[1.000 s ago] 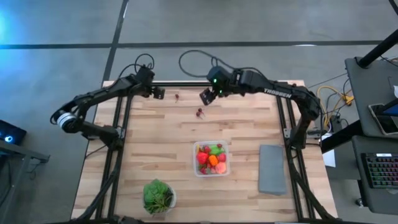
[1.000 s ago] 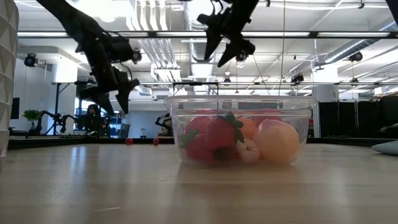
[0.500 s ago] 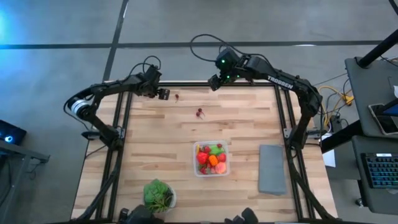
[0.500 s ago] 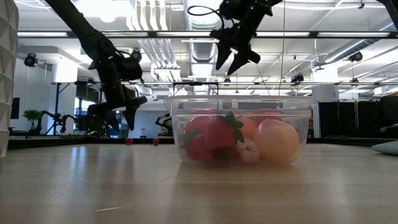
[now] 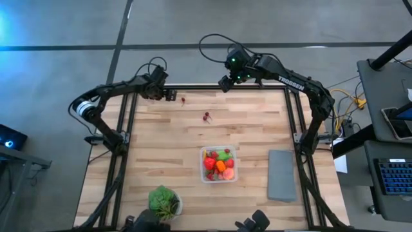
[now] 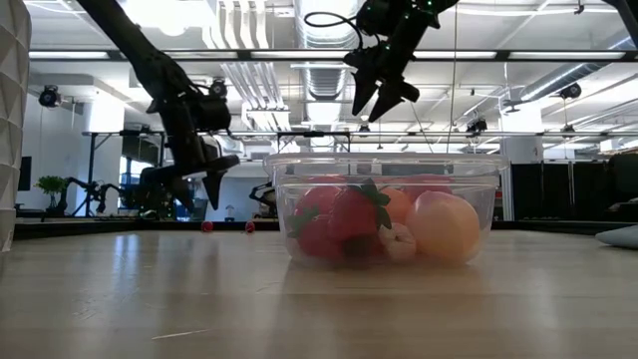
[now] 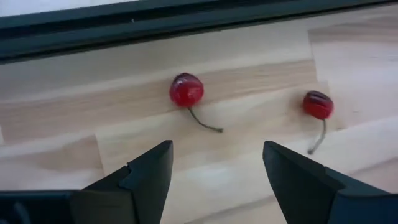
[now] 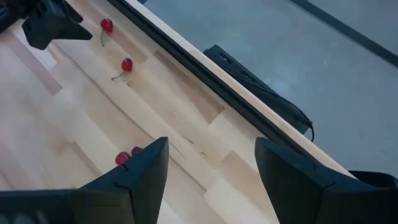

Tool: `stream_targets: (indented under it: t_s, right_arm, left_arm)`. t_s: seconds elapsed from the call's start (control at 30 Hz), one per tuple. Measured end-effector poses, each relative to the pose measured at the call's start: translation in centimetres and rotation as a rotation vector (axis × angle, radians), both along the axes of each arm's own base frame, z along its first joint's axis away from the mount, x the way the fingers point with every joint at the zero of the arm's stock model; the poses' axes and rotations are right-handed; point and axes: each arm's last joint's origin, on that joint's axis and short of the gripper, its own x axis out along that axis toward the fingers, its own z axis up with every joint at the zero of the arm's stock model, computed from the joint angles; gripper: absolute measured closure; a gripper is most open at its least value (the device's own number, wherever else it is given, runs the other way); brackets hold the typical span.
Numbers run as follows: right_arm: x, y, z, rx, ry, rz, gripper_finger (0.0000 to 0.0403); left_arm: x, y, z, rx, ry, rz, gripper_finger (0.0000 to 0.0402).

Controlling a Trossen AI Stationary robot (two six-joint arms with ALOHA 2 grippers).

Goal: Pick and placing Produce into tupperware
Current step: Put the red cherry into the transparent bin

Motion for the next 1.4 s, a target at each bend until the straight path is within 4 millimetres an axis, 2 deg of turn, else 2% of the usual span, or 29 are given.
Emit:
stream_targets:
  t_s: [0.17,0.3,0.47,0.67,0.77,0.87,1.03,1.4]
  right_arm:
    - [0.0,0.0,0.0,-0.005,0.006,0.009,0.0172]
    - [0.0,0.0,0.0,-0.005,0.007,0.009,0.0172]
    - [-0.1,0.0,0.0,-0.004,0.008,0.009,0.0172]
    - [-0.1,0.0,0.0,-0.005,0.008,0.009,0.0172]
    - [-0.1,0.0,0.0,-0.005,0.008,0.009,0.0172]
    - [-0.1,0.0,0.0,-0.004,0.009,0.008,0.0172]
    - [-0.1,0.0,0.0,-0.003,0.007,0.005,0.0172]
    - [0.0,-0.1,0.0,-0.002,-0.001,-0.008,0.0172]
  left_arm:
    - [-0.2,-0.6,1.0,-0.076,-0.051,-0.063,0.0166]
    - [-0.5,-0.6,2.4,-0.043,-0.06,-0.09,0.0166]
    - [-1.0,0.0,3.1,0.009,-0.057,-0.125,0.0166]
    - [-1.1,-0.2,3.0,0.087,0.08,-0.441,0.0166]
    - [-1.5,-0.1,2.8,0.124,0.195,-0.526,0.0166]
    - [-2.3,0.6,2.6,0.144,0.289,-0.504,0.0166]
    - [-3.4,1.6,1.8,0.109,0.289,-0.46,0.0166]
    - [-2.2,3.4,-0.4,0.03,0.255,-0.491,0.0166]
